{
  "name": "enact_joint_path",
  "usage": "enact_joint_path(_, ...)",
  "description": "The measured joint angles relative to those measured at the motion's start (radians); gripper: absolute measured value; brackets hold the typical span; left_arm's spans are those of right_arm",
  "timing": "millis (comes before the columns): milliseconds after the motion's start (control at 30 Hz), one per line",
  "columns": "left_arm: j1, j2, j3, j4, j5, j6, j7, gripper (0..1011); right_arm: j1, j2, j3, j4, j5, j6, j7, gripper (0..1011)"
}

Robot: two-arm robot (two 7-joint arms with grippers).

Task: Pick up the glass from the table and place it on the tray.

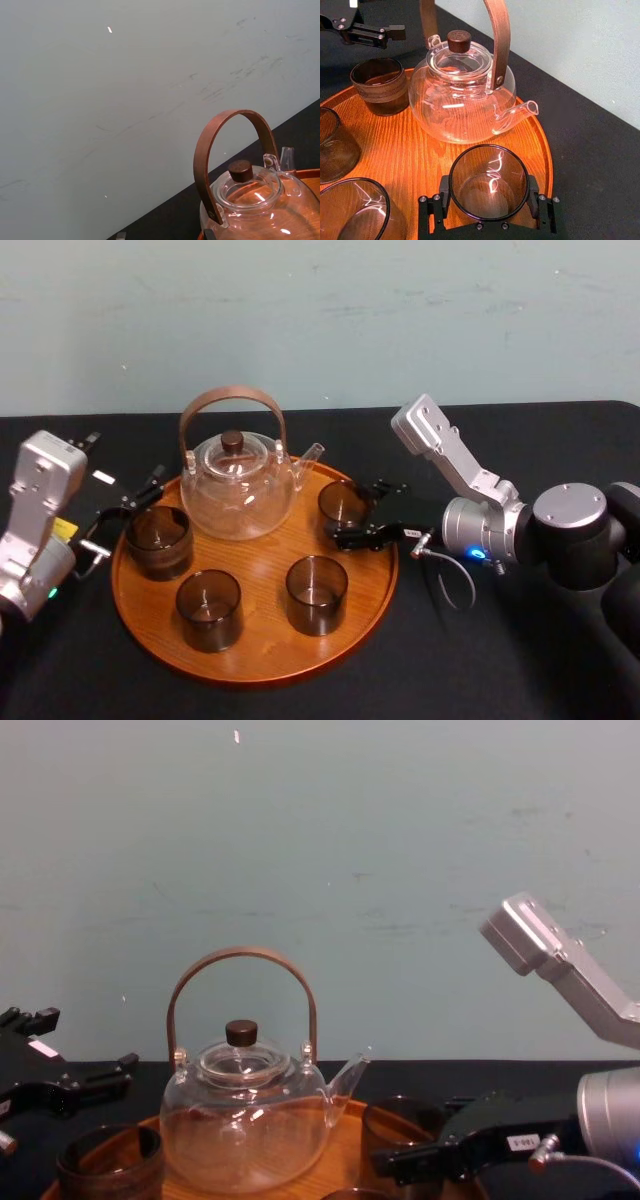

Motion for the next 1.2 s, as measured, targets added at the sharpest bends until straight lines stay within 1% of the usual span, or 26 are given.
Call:
enact_joint_path(67, 0.000, 0.000, 0.000, 0.000, 0.000, 0.000, 0.000, 1001, 0.000, 0.000, 0.000, 0.000, 0.000, 0.000, 0.000, 904)
enact_joint_path(133, 0.000, 0.000, 0.000, 0.000, 0.000, 0.000, 0.000, 1001, 0.000, 0.000, 0.000, 0.000, 0.001, 0.000, 0.000, 931)
enact_joint_path(200, 0.000, 0.000, 0.000, 0.000, 0.000, 0.000, 0.000, 1001, 0.000, 0.000, 0.000, 0.000, 0.001, 0.000, 0.000, 990)
enact_joint_path(233, 0.000, 0.000, 0.000, 0.000, 0.000, 0.000, 0.000, 1001, 0.000, 0.000, 0.001, 0.000, 0.001, 0.000, 0.000, 1002)
enact_joint_path(933, 0.000, 0.000, 0.000, 0.000, 0.000, 0.000, 0.000, 1001, 0.000, 0.000, 0.002, 0.000, 0.003, 0.000, -0.001, 1002)
enact_joint_path(1033, 0.000, 0.000, 0.000, 0.000, 0.000, 0.000, 0.000, 1001, -0.007, 0.007, 0.006, -0.006, 0.010, -0.001, 0.008, 1002)
enact_joint_path(1200, 0.000, 0.000, 0.000, 0.000, 0.000, 0.000, 0.000, 1001, -0.034, 0.037, 0.020, -0.045, 0.031, -0.002, 0.021, 1002)
